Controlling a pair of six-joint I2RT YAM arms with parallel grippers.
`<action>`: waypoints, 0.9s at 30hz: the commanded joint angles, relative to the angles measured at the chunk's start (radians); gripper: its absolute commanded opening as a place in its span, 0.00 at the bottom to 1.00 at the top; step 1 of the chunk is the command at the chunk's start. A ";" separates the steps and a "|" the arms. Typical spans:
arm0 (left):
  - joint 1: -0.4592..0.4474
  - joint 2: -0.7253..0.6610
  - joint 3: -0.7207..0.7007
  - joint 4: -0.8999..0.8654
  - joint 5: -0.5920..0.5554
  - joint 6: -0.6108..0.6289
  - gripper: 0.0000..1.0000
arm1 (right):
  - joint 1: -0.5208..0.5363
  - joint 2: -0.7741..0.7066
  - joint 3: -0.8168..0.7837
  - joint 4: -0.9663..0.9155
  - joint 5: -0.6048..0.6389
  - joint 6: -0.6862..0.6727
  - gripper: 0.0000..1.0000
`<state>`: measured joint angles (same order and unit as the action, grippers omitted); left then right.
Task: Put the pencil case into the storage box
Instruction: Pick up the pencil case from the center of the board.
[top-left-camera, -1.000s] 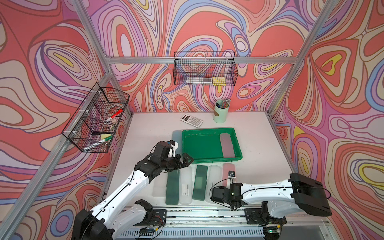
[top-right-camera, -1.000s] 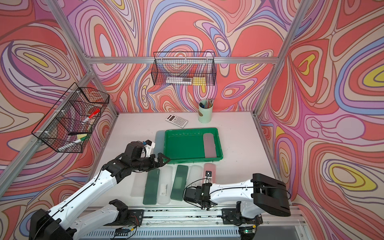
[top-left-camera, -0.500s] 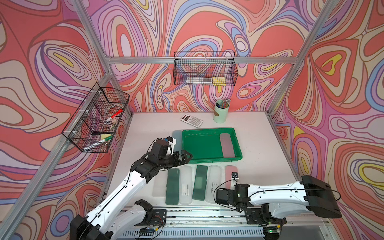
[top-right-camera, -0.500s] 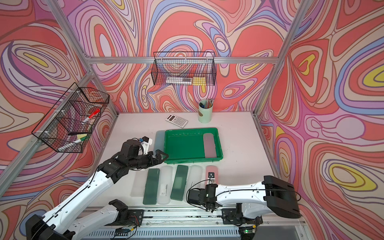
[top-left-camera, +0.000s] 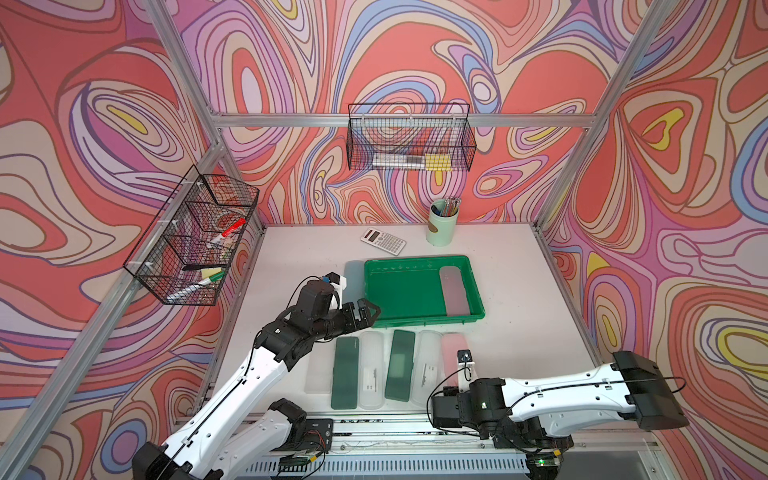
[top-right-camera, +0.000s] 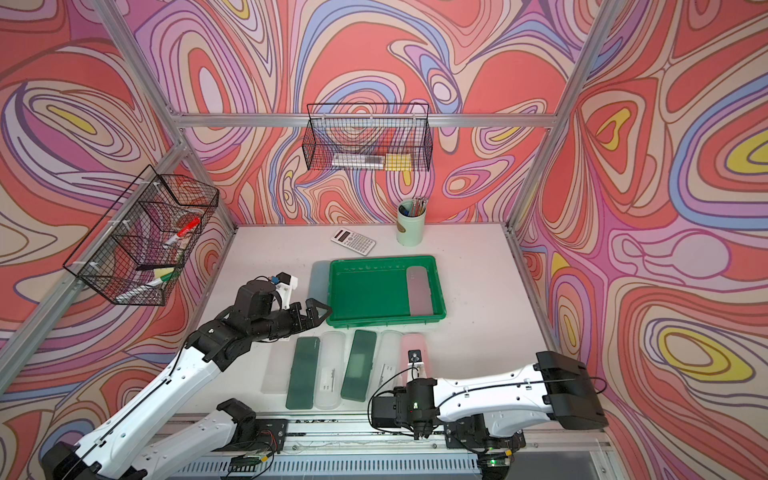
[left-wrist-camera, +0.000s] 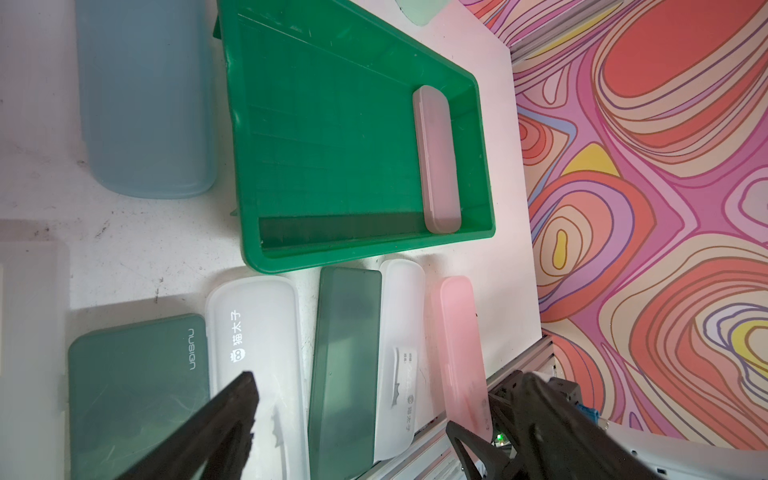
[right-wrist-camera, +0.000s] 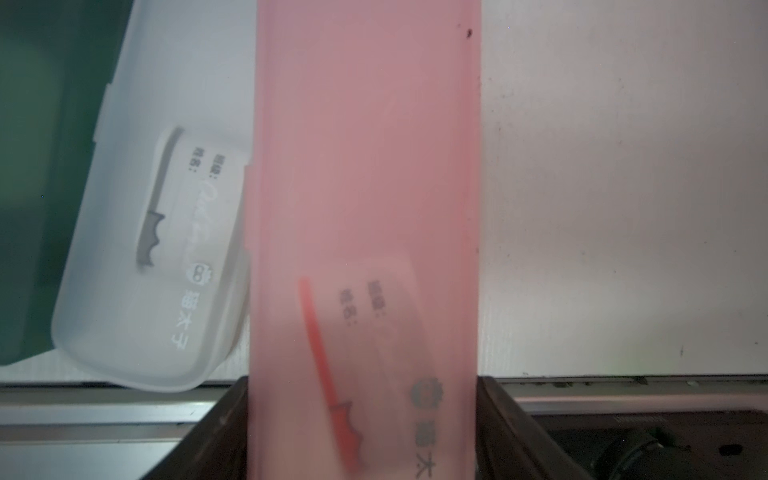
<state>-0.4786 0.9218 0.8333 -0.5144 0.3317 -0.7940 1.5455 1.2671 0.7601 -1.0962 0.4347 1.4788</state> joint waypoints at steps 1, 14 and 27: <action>-0.004 -0.029 0.041 -0.056 -0.035 -0.001 0.99 | 0.035 0.002 0.036 -0.047 0.057 0.035 0.54; -0.004 -0.052 0.069 -0.072 -0.077 -0.012 0.99 | 0.086 -0.067 0.140 -0.165 0.174 0.039 0.53; -0.004 0.157 0.182 0.031 -0.062 0.018 0.99 | -0.031 -0.156 0.302 -0.163 0.279 -0.128 0.49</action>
<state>-0.4786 1.0412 0.9737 -0.5293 0.2665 -0.8005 1.5822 1.1534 1.0241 -1.2827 0.6575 1.4548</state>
